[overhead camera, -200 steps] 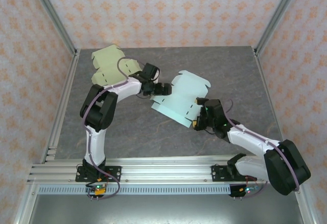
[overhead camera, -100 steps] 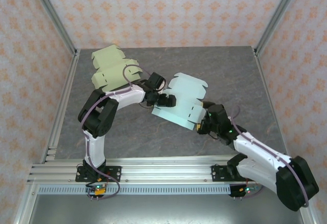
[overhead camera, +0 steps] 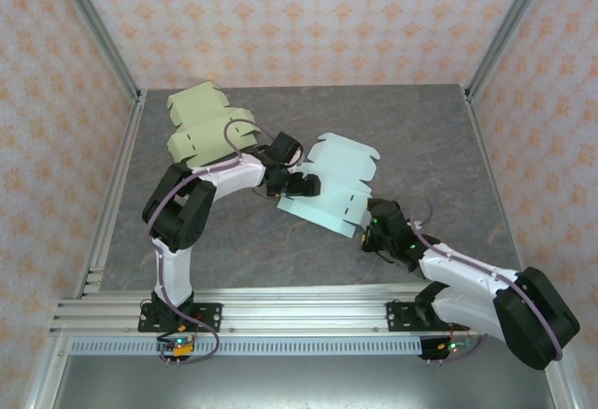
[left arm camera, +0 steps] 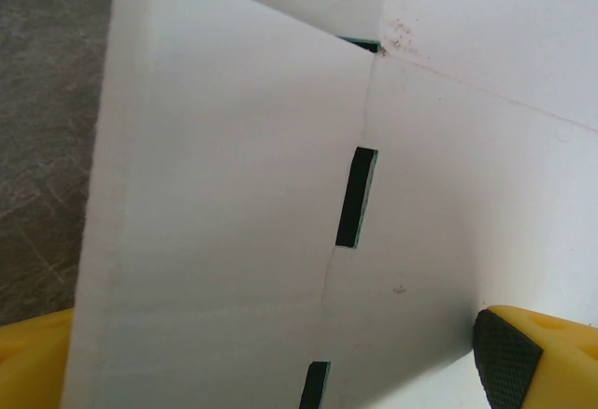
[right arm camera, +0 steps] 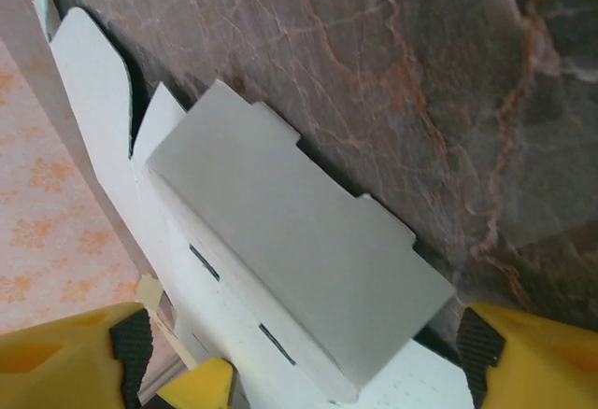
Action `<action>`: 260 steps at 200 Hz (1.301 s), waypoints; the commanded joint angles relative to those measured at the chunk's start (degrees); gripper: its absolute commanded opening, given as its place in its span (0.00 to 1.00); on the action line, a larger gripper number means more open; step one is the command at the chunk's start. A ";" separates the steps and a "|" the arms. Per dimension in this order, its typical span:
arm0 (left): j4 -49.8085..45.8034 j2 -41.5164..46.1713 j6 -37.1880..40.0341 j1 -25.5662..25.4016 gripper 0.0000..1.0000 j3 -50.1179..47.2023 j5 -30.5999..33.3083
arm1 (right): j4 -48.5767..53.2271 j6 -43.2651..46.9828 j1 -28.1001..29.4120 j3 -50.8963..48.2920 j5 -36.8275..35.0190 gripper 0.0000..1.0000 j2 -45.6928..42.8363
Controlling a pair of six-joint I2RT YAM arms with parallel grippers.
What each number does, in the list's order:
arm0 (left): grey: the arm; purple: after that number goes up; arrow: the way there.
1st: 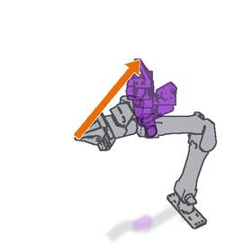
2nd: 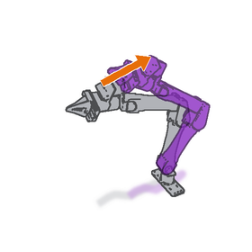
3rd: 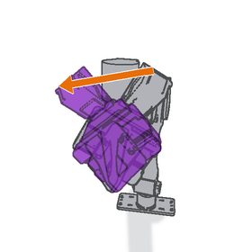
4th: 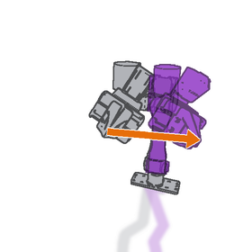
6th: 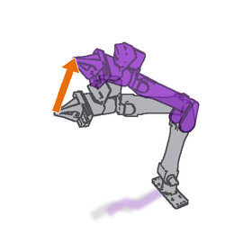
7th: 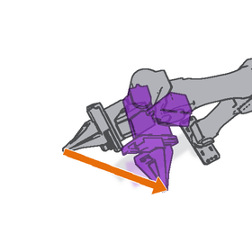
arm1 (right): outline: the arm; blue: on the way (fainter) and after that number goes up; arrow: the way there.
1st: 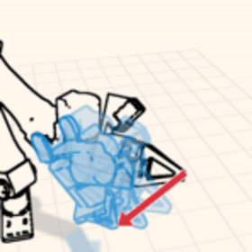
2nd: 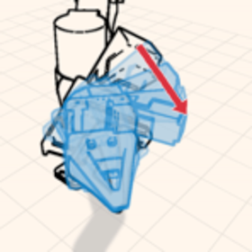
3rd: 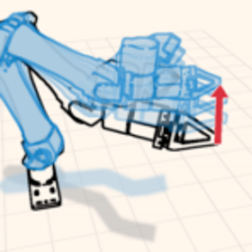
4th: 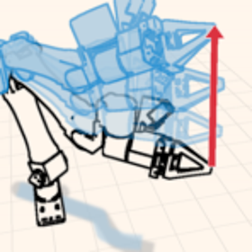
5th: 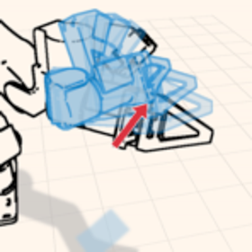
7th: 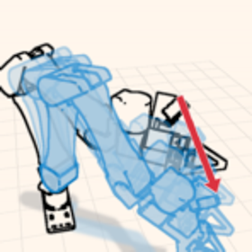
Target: Fold the paper box
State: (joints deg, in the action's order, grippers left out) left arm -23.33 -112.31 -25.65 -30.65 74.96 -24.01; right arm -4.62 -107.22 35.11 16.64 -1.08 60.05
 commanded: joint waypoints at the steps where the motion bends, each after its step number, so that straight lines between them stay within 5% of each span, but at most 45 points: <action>1: -2.82 1.26 -0.20 -0.10 0.98 1.15 -1.98 | -5.93 -3.05 0.22 -0.32 -4.08 0.80 1.95; 39: -3.72 0.78 0.45 -0.05 0.98 2.11 -4.37 | -7.82 -4.32 1.12 2.48 -0.08 0.87 5.32; 87: -5.13 0.70 0.95 -0.16 0.99 2.56 -6.44 | -0.69 -8.25 2.95 2.79 -4.99 0.93 1.38; 174: -7.03 -1.37 2.54 -0.22 0.98 3.97 -8.50 | -9.05 3.09 -0.74 0.27 -11.46 0.58 4.24; 227: -7.17 -0.85 2.91 -0.25 0.99 3.62 -8.44 | -10.10 13.41 -2.63 1.96 -12.27 0.30 4.24; 246: -7.00 0.03 3.31 -0.17 0.99 3.44 -8.66 | -7.72 18.31 -3.52 2.62 -13.79 0.10 1.69; 260: -6.90 0.68 3.37 -0.02 0.99 3.30 -8.64 | -6.80 20.37 -4.67 2.52 -13.74 0.08 0.06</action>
State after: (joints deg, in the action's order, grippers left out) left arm -28.95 -112.90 -23.88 -30.65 77.43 -31.57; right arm -13.61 -94.67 32.10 17.91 -11.40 63.61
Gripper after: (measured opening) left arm 0.986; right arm 0.097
